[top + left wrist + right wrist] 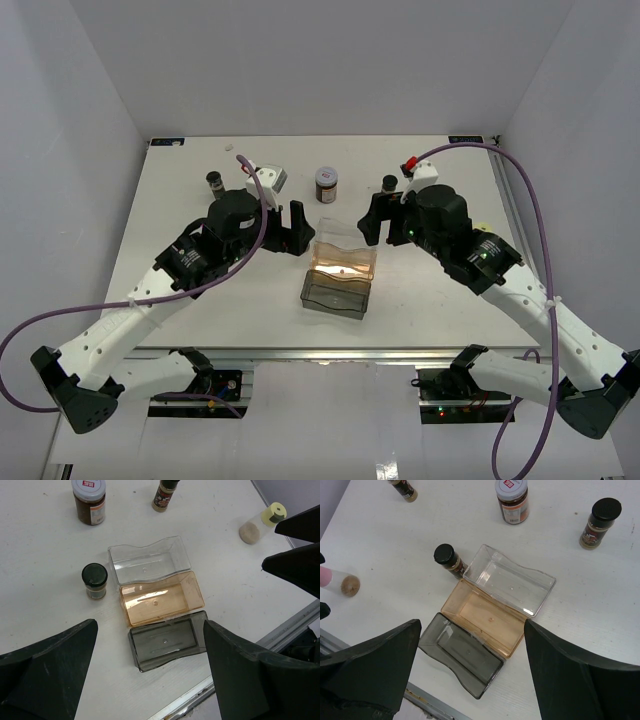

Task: Organize the condiment bottles

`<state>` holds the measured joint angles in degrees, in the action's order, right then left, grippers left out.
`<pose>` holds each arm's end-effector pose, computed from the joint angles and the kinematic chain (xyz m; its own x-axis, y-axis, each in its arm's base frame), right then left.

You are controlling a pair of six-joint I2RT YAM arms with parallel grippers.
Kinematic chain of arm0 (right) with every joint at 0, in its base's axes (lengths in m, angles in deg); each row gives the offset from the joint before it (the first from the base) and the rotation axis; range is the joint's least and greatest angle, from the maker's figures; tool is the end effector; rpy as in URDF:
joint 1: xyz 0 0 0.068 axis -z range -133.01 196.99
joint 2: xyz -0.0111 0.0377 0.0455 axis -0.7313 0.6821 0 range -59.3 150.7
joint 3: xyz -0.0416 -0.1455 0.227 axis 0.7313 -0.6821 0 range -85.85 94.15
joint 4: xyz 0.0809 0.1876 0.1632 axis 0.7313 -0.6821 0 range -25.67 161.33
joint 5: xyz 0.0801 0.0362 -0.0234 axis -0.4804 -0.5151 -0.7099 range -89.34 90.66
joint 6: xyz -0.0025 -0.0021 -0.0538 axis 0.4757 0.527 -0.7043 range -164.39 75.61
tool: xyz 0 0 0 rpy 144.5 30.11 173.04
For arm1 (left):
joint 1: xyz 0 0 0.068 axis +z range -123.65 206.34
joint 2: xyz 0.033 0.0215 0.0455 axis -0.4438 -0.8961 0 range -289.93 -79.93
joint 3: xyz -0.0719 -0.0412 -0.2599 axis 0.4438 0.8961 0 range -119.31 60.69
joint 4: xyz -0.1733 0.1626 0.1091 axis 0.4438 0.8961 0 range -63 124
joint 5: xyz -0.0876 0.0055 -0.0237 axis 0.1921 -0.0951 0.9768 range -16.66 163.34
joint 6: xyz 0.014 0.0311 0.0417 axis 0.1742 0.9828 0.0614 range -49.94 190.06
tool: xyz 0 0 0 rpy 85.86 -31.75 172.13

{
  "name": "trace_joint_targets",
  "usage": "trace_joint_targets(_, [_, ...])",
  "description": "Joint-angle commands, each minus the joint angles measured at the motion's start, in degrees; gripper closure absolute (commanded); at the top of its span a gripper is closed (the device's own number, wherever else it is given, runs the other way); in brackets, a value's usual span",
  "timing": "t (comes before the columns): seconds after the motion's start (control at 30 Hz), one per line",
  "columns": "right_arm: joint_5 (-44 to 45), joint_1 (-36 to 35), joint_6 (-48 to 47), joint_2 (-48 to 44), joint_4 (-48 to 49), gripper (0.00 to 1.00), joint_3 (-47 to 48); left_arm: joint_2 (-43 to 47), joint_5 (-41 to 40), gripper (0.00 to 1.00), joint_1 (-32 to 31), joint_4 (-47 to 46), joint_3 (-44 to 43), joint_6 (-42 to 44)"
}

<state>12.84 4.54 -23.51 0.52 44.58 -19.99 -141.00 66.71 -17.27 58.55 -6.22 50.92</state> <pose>0.1722 0.1473 0.3887 -0.4269 0.0815 -0.9006 -0.3875 0.8834 0.2636 0.1682 -0.1547 0.3817 -0.4966 0.0235 -0.8677 0.4733 0.8452 -0.2480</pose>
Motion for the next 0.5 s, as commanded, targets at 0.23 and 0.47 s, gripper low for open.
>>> trace_joint_targets(0.23, [1.8, -0.1, 0.7, -2.1, 2.5, 0.1, -1.4, 2.1, -2.1, 0.02, 0.0, -0.3, -0.5, -0.3])
trace_joint_targets(0.47, [13.8, 0.0, 4.6, 2.2, -4.4, 0.08, 2.0, 2.8, -2.7, 0.02, 0.0, -0.9, 3.5, -0.1])
